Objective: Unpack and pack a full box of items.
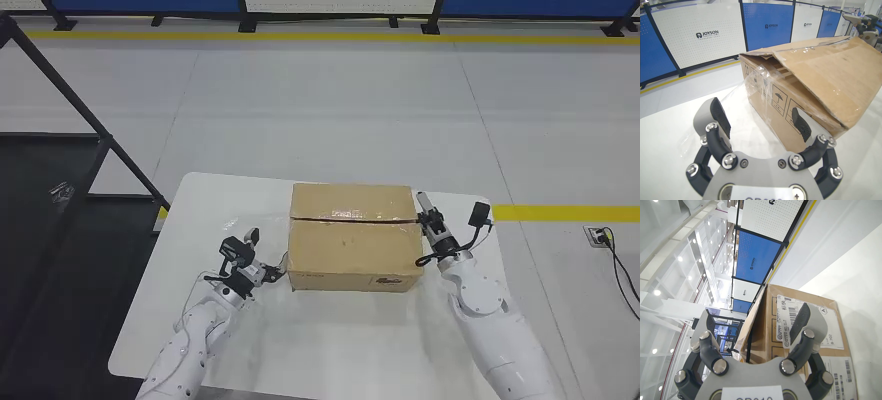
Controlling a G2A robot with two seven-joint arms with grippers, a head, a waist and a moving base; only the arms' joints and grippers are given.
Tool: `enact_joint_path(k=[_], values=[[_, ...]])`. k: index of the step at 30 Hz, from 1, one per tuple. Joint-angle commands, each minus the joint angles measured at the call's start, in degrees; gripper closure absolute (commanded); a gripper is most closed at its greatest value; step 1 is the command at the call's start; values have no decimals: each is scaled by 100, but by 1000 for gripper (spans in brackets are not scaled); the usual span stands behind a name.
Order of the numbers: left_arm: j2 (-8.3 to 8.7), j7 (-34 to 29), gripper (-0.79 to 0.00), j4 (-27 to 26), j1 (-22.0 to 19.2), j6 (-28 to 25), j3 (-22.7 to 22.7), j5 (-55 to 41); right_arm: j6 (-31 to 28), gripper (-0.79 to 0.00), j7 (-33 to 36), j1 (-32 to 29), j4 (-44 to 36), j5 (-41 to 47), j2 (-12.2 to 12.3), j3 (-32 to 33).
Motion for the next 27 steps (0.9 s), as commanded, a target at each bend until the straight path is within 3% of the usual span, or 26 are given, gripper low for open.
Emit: enact_joint_path(k=[1, 14, 27], values=[[18, -10, -785, -63, 60, -10, -53, -12, 13, -785, 73, -69, -93, -24, 20, 54], [99, -156, -785, -292, 282, 67, -328, -94, -138, -785, 693, -555, -698, -228, 128, 249], [170, -142, -785, -530, 472, -335, -352, 54, -357, -785, 1027, -1091, -1413, -387, 237, 494]])
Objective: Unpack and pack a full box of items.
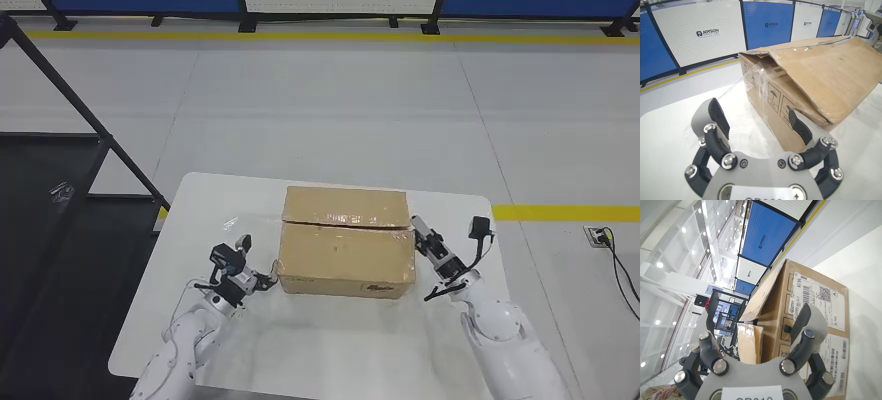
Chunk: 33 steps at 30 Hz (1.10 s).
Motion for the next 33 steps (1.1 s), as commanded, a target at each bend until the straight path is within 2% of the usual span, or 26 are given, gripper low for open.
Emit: enact_joint_path(k=[1, 6, 11, 12, 15, 21, 33], values=[[17, 9, -785, -49, 49, -38, -36, 4, -4, -785, 4, -63, -78, -16, 11, 31], [64, -32, -785, -112, 166, 201, -283, -85, 135, -785, -209, -150, -180, 26, 26, 150], [98, -417, -785, 80, 107, 1052, -643, -132, 241, -785, -507, -238, -290, 159, 23, 253], [95, -502, -785, 168, 52, 1076, -660, -194, 223, -785, -537, -265, -322, 174, 26, 278], [93, -747, -785, 603, -243, 1312, -676, -93, 190, -785, -583, -369, -451, 200, 36, 342], [15, -845, -785, 1606, -968, 1235, -371, 35, 174, -785, -685, -654, -833, 113, 64, 472], [-391, -784, -785, 3832, -2559, 1645, 329, -144, 317, -785, -979, -1188, -1396, -143, 103, 700]])
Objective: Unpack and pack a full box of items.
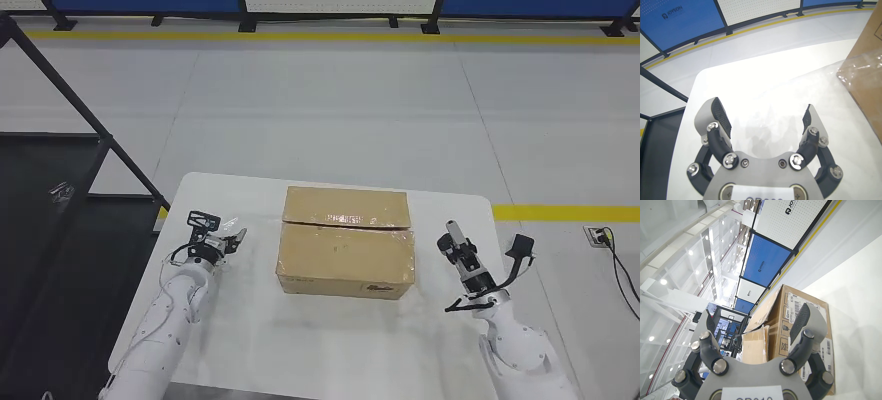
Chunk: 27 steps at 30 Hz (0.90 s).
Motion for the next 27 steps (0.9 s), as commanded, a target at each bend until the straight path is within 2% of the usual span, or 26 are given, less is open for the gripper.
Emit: enact_joint_path(k=[1, 6, 12, 19, 27], values=[[-71, 6, -785, 362, -229, 62, 98, -10, 29, -785, -37, -78, -66, -19, 5, 34], [-229, 121, -785, 912, -605, 225, 224, -160, 81, -785, -124, -247, -197, -79, 15, 111], [-333, 563, -785, 1215, -816, 493, 191, -465, 140, -785, -161, -356, -282, -113, 23, 169], [-328, 1353, -785, 1290, -829, 824, 11, -846, 184, -785, -166, -328, -260, -100, 14, 124], [-263, 2239, -785, 1048, -584, 1033, -249, -1273, 158, -785, -97, -147, -66, -36, -1, 28]])
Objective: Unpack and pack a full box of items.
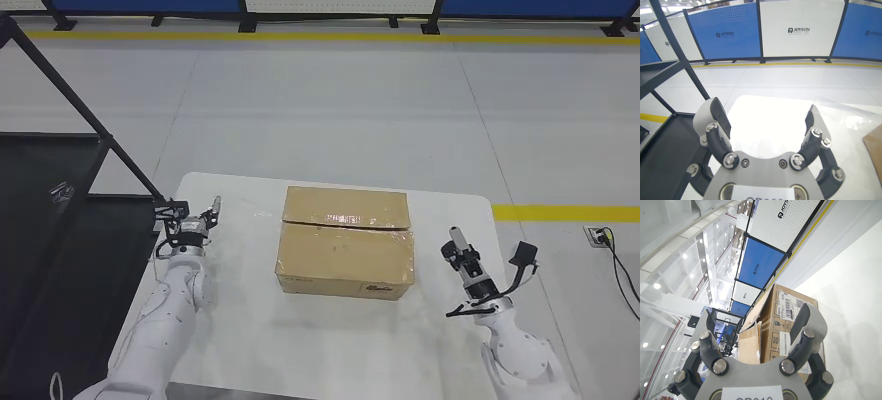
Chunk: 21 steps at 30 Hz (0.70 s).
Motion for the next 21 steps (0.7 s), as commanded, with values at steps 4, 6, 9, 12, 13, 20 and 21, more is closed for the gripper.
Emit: enact_joint_path(k=[4, 6, 9, 12, 13, 20, 21], values=[[40, 399, -785, -273, 250, 5, -107, -145, -44, -785, 46, 101, 127, 37, -7, -44], [52, 484, -785, -408, 352, 28, -148, -202, -64, -785, 62, 131, 170, 39, -8, -57], [73, 496, -785, -589, 490, 85, -182, -207, -95, -785, 76, 172, 229, 64, -11, -70], [92, 457, -785, -723, 630, 191, -198, -165, -130, -785, 99, 208, 280, 79, -11, -70], [95, 441, -785, -768, 677, 201, -206, -170, -148, -785, 113, 221, 301, 97, -10, -65], [123, 419, -785, -1071, 1053, 326, -274, -190, -222, -785, 174, 284, 420, 150, -8, -57], [127, 405, -785, -1117, 1107, 339, -283, -189, -221, -785, 183, 293, 434, 150, -7, -59]])
